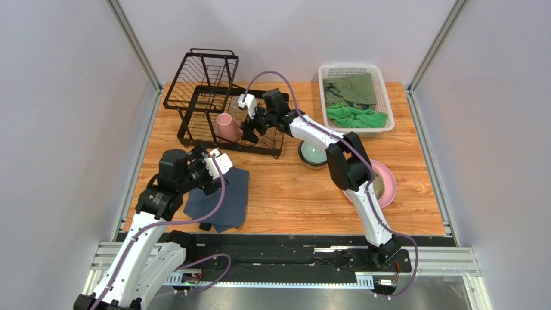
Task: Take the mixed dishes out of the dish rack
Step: Pick up the cup from the dish rack.
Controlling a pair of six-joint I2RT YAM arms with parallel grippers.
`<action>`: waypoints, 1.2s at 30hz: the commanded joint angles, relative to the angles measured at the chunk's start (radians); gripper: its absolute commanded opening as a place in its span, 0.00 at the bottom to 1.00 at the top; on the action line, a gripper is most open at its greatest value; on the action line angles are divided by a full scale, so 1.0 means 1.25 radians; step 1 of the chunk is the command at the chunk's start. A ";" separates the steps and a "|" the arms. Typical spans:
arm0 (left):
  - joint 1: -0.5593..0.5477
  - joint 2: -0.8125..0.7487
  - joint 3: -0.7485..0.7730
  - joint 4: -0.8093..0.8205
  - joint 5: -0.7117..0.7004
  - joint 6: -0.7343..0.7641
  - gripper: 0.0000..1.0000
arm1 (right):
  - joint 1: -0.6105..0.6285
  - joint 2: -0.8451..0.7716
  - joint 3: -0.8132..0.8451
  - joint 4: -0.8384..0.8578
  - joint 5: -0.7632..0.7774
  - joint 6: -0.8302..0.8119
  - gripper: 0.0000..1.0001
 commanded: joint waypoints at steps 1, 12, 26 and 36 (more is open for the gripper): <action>0.003 -0.005 0.012 0.003 0.028 0.021 0.99 | 0.008 0.028 0.044 0.050 -0.023 -0.039 0.80; 0.003 0.011 0.010 0.017 0.016 0.034 0.99 | 0.011 0.064 0.082 0.055 -0.032 -0.067 0.80; 0.003 0.014 0.019 0.008 0.002 0.048 0.99 | 0.032 0.098 0.138 0.055 -0.037 -0.072 0.73; 0.003 0.011 0.017 0.004 -0.001 0.059 0.99 | 0.048 0.123 0.174 0.053 -0.023 -0.091 0.61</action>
